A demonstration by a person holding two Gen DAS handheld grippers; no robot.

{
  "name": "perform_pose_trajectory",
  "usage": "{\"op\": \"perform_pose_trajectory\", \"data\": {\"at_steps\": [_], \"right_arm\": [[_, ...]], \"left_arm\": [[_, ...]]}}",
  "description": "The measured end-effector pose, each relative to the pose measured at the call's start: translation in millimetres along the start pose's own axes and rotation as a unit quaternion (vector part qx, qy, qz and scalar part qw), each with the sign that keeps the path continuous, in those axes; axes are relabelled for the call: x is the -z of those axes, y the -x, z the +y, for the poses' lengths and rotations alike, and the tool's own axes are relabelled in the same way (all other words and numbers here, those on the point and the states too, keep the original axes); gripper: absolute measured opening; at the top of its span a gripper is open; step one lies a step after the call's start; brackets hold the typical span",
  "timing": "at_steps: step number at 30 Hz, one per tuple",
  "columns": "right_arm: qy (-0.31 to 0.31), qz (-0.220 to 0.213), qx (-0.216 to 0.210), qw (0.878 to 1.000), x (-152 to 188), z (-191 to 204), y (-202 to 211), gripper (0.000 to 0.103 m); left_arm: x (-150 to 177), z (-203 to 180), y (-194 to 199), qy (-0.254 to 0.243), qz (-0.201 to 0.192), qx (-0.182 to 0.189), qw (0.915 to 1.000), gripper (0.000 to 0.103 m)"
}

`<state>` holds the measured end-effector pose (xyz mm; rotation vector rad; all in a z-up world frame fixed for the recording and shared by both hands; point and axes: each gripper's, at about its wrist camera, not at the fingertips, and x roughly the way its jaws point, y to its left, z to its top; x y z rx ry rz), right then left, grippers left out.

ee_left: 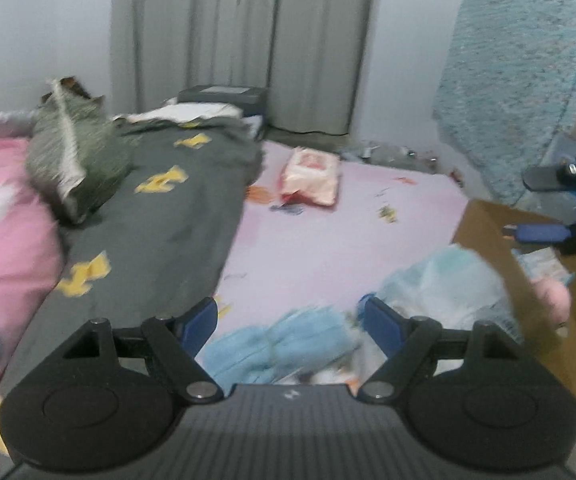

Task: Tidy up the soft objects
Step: 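Move the right gripper toward the blue towel on the pile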

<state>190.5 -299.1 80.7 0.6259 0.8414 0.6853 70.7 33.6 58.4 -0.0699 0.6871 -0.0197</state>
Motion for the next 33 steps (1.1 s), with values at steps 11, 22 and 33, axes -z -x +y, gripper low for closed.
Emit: {"op": "perform_pose_trajectory", "data": {"at_steps": [11,22,33], "right_arm": [[0.031,0.127,-0.006,0.991,21.1,44.3,-117.5,0.086],[0.058,0.228,0.031,0.971,13.8,34.3,-237.3,0.086],[0.136,0.361,0.021,0.922,27.0,53.5,-337.7,0.085]], "left_arm": [[42.1,8.7,-18.7,0.050,0.029,0.052,0.9970,0.065],[44.4,6.5,-75.4,0.099,0.088,0.133,0.9823,0.050],[53.7,9.5,-103.7,0.128,0.127,0.143,0.9731,0.050]]}}
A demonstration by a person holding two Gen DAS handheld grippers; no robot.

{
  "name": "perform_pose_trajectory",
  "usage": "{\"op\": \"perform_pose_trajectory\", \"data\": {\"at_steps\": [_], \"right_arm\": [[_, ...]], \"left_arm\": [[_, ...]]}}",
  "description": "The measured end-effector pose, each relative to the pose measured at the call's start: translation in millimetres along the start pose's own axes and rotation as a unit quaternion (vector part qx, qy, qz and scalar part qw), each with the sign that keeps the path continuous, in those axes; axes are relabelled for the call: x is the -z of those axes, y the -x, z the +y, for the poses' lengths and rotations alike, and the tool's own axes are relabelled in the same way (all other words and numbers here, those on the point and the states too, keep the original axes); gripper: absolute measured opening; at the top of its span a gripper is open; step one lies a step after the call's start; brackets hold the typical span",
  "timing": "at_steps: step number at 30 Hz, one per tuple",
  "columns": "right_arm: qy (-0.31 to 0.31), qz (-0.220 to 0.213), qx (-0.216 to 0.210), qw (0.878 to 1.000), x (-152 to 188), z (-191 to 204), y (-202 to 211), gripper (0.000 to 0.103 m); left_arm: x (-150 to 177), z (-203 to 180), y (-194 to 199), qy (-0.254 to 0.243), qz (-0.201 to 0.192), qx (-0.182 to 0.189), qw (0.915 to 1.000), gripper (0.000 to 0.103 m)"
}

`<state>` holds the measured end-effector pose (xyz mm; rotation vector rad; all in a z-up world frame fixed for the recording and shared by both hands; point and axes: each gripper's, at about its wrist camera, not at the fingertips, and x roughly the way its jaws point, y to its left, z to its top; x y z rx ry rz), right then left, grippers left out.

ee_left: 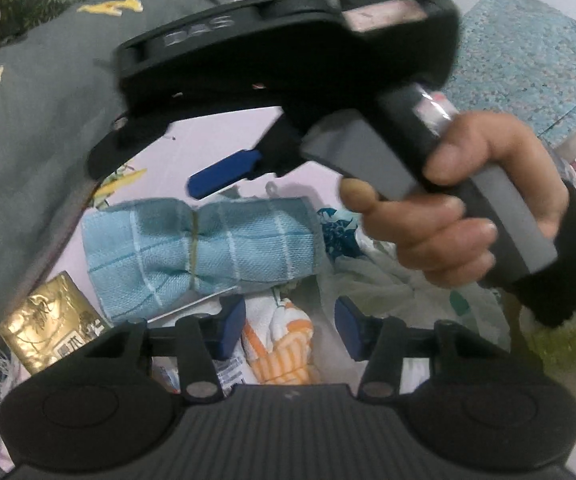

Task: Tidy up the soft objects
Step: 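Move the right gripper toward the blue towel on the pile, then grasp the rolled blue towel with the right gripper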

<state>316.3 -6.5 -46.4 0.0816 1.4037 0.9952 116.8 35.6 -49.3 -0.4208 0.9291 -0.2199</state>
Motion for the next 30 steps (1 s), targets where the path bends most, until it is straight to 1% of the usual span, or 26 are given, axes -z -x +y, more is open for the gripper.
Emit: {"op": "perform_pose_trajectory", "data": {"at_steps": [2,5,8,13,17,20,22,23,24,25,27,30], "right_arm": [[0.007,0.030,0.006,0.999,-6.0,-0.3,-16.0,0.085],[0.002,0.074,-0.009,0.997,-9.7,-5.7,-33.2,0.085],[0.000,0.080,-0.024,0.996,-4.8,-11.2,-23.1,0.083],[-0.032,0.054,-0.057,0.996,10.6,-30.7,17.1,0.082],[-0.052,0.029,-0.059,0.997,29.2,-44.3,46.8,0.082],[-0.070,0.015,-0.054,0.996,41.0,-52.4,54.5,0.078],[-0.079,0.002,-0.045,0.996,48.5,-55.8,55.7,0.073],[-0.084,-0.006,-0.039,0.996,51.6,-56.7,54.5,0.068],[-0.089,-0.012,-0.034,0.995,53.2,-57.9,52.3,0.060],[-0.092,-0.016,-0.027,0.995,55.1,-57.5,49.6,0.057],[-0.093,-0.024,-0.015,0.995,59.6,-57.2,47.1,0.045],[-0.098,-0.042,-0.008,0.994,64.5,-55.4,48.9,0.034]], "left_arm": [[-1.9,2.8,-3.3,0.006,0.001,0.003,1.0000,0.050],[-5.4,8.4,-4.7,0.012,-0.002,-0.002,0.9999,0.050],[-7.7,11.9,-4.2,0.016,-0.005,-0.002,0.9999,0.050],[-9.0,12.2,-4.5,0.015,-0.010,-0.004,0.9998,0.052],[-9.6,11.9,-6.8,0.014,-0.011,-0.004,0.9998,0.056],[-8.4,7.6,-7.7,0.013,-0.011,-0.013,0.9998,0.057],[-12.9,6.4,-8.9,0.015,-0.012,-0.021,0.9996,0.056],[-15.7,6.0,-9.1,0.016,-0.014,-0.025,0.9995,0.055],[-17.1,4.7,-10.4,0.015,-0.016,-0.031,0.9993,0.055],[-21.6,0.9,-14.0,0.012,-0.018,-0.037,0.9991,0.054],[-25.2,-1.6,-15.4,0.005,-0.025,-0.047,0.9986,0.052],[-28.2,-7.4,-10.6,0.001,-0.029,-0.049,0.9984,0.050]]}}
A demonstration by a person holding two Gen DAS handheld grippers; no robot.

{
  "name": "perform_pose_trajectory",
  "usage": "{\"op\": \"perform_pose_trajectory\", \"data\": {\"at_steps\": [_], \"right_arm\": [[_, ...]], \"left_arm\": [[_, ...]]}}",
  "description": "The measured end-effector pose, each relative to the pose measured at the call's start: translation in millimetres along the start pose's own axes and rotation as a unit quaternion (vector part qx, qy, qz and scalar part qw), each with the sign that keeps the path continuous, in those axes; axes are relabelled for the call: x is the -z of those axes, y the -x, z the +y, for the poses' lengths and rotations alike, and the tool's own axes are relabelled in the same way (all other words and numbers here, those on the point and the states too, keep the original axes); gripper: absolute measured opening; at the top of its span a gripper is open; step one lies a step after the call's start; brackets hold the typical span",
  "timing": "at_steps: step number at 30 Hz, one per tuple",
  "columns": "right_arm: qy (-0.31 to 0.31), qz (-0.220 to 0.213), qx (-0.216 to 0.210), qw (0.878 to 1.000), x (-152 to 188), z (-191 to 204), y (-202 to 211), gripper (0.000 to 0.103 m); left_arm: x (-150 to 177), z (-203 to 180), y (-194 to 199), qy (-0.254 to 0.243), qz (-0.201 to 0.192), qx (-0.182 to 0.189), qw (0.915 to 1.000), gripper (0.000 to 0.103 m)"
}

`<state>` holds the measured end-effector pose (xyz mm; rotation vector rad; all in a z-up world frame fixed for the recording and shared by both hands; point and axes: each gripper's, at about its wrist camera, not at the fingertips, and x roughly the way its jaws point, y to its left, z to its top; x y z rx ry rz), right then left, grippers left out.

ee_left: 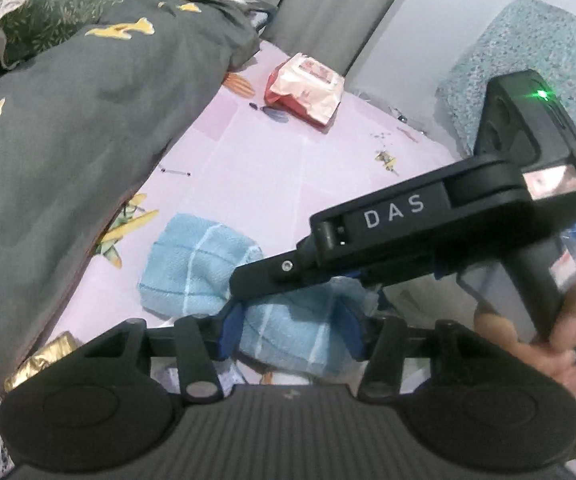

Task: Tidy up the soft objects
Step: 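Grasp the rolled blue towel with the right gripper, then carry the blue towel into the cardboard box and release it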

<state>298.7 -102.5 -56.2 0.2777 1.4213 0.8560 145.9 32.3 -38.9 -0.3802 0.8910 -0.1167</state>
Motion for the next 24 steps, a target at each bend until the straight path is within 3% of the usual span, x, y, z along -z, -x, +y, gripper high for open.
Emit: {"op": "perform_pose_trajectory", "data": {"at_steps": [14,19,24], "right_arm": [[0.003,-0.114,-0.064,0.991,17.7,19.2,85.5,0.030],[-0.005,-0.173,-0.082,0.981,46.0,13.7,137.4,0.030],[-0.044,-0.241,-0.085,0.966,92.1,-20.5,198.0,0.030]], "left_arm": [[-24.8,-53.7,59.0,-0.084,-0.082,0.017,0.9930,0.051],[-28.6,-96.8,69.0,-0.129,-0.096,0.048,0.9858,0.051],[-21.3,-155.1,61.1,-0.192,-0.089,0.093,0.9730,0.052]]}}
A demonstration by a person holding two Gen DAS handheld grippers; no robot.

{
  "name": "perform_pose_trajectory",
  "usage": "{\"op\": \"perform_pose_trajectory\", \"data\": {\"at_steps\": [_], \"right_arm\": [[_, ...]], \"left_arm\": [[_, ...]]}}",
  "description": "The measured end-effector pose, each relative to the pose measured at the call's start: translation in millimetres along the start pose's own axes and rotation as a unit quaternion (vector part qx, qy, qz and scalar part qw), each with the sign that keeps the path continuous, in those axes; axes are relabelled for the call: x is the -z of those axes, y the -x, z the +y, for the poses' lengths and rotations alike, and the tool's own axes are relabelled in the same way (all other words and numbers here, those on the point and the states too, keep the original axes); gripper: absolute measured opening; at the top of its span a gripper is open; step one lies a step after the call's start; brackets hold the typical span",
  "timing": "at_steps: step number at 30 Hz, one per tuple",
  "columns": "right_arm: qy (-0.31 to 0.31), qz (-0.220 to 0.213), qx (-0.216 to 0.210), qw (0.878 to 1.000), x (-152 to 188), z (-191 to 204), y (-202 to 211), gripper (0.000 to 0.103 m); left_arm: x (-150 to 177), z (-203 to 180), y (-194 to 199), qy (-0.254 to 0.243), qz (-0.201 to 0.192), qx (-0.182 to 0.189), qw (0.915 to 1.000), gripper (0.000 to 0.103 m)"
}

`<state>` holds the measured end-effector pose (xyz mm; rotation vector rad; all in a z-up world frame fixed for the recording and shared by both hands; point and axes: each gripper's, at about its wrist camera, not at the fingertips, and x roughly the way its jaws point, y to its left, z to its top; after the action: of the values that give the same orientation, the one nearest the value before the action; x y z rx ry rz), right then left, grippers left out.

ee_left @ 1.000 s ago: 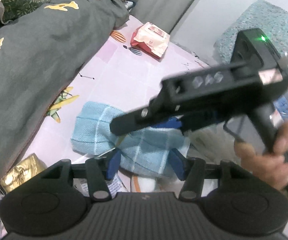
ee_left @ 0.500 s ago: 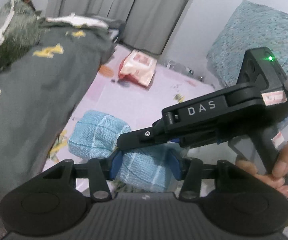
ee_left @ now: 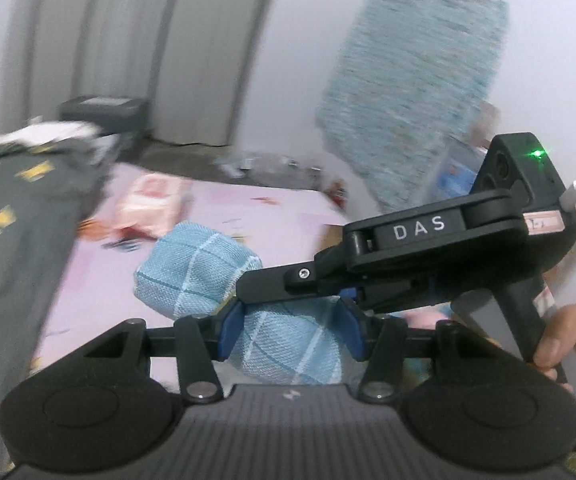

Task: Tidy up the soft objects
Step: 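Carry the blue towel into the cardboard box and release it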

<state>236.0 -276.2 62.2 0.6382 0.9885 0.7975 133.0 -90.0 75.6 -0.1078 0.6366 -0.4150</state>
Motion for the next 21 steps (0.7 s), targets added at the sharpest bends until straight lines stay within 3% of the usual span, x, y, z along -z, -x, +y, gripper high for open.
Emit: {"op": "perform_pose_trajectory", "data": {"at_steps": [8,16,19,21], "right_arm": [[-0.064,-0.118,0.049,0.990,43.4,-70.9,130.5,0.030],[-0.120,-0.217,0.136,0.959,87.5,-133.2,228.8,0.030],[-0.113,-0.241,0.190,0.945,91.8,-145.2,248.6,0.032],[-0.109,-0.242,0.231,0.936,93.0,-155.4,252.3,0.033]], "left_arm": [[-1.2,-103.9,-58.9,-0.080,0.038,0.101,0.9910,0.052],[0.6,-196.0,-126.4,-0.128,0.077,0.184,0.9715,0.054],[3.4,-214.1,-150.6,-0.136,0.089,0.189,0.9684,0.062],[10.0,-220.8,-165.5,-0.141,0.106,0.173,0.9690,0.064]]}}
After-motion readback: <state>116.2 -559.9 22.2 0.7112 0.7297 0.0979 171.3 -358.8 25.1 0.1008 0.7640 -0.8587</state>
